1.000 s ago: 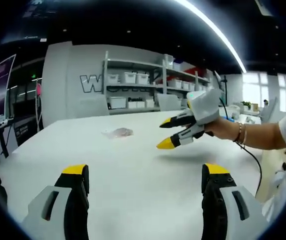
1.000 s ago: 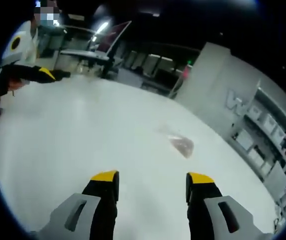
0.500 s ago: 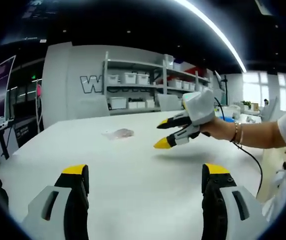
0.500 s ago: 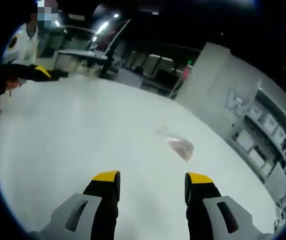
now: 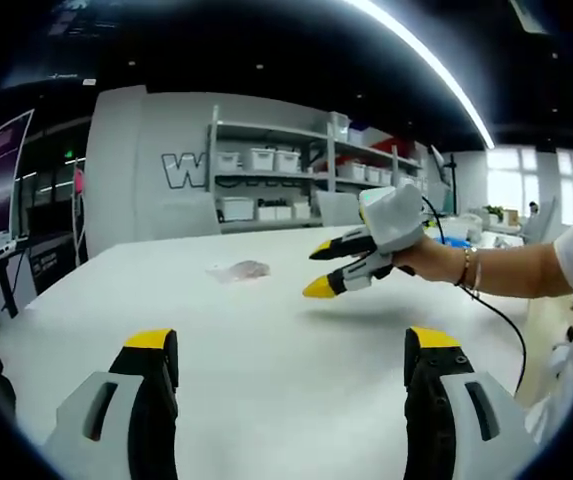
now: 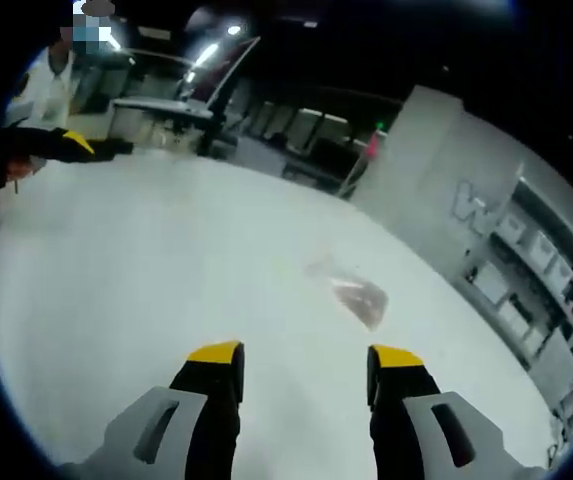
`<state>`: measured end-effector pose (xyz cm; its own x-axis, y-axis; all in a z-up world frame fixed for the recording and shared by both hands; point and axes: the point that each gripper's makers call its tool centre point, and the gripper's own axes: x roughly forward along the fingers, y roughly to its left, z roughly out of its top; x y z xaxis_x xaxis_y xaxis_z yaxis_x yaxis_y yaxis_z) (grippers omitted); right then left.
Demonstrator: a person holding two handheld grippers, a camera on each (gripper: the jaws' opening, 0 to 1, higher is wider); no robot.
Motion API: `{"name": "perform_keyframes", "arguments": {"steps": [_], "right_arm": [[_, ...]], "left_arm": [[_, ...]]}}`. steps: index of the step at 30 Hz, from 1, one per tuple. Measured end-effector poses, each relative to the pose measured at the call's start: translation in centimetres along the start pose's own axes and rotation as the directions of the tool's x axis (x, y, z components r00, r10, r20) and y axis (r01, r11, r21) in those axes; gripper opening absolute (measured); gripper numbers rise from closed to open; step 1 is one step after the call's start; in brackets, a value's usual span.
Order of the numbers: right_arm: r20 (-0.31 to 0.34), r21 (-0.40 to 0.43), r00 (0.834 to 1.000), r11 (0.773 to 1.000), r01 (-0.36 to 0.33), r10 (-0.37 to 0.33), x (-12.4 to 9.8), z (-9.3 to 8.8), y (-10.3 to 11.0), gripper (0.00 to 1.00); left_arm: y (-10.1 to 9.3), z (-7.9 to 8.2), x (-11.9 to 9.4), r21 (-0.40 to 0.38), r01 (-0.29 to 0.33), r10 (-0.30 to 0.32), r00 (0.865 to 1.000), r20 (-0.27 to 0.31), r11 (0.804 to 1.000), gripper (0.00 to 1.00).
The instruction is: Open the resealable bag by pulling the two sides of the seal apart until the entire bag opening is separated and visibly accessible.
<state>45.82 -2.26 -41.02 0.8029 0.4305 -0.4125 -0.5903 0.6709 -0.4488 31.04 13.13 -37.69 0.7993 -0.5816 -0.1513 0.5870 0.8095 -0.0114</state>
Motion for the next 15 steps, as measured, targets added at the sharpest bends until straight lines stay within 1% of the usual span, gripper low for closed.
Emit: {"name": "perform_keyframes", "arguments": {"steps": [5, 9, 12, 15], "right_arm": [[0.005, -0.002, 1.000, 1.000, 0.001, -0.001, 0.18, 0.03, 0.00, 0.46], [-0.003, 0.001, 1.000, 1.000, 0.003, -0.003, 0.43, -0.26, 0.01, 0.45], [-0.010, -0.008, 1.000, 1.000, 0.004, -0.004, 0.68, -0.36, -0.01, 0.44], [-0.001, 0.000, 1.000, 1.000, 0.001, -0.001, 0.94, -0.18, -0.11, 0.43]], "left_arm": [[-0.14, -0.02, -0.08, -0.005, 0.003, -0.003, 1.000, 0.010, 1.000, 0.93], [-0.50, -0.53, -0.09, -0.012, 0.014, -0.014, 1.000, 0.004, 1.000, 0.93], [-0.21, -0.57, -0.12, -0.017, 0.008, -0.008, 1.000, 0.004, 1.000, 0.93], [-0.02, -0.33, -0.06, -0.019, 0.003, -0.002, 1.000, 0.011, 1.000, 0.93]]}}
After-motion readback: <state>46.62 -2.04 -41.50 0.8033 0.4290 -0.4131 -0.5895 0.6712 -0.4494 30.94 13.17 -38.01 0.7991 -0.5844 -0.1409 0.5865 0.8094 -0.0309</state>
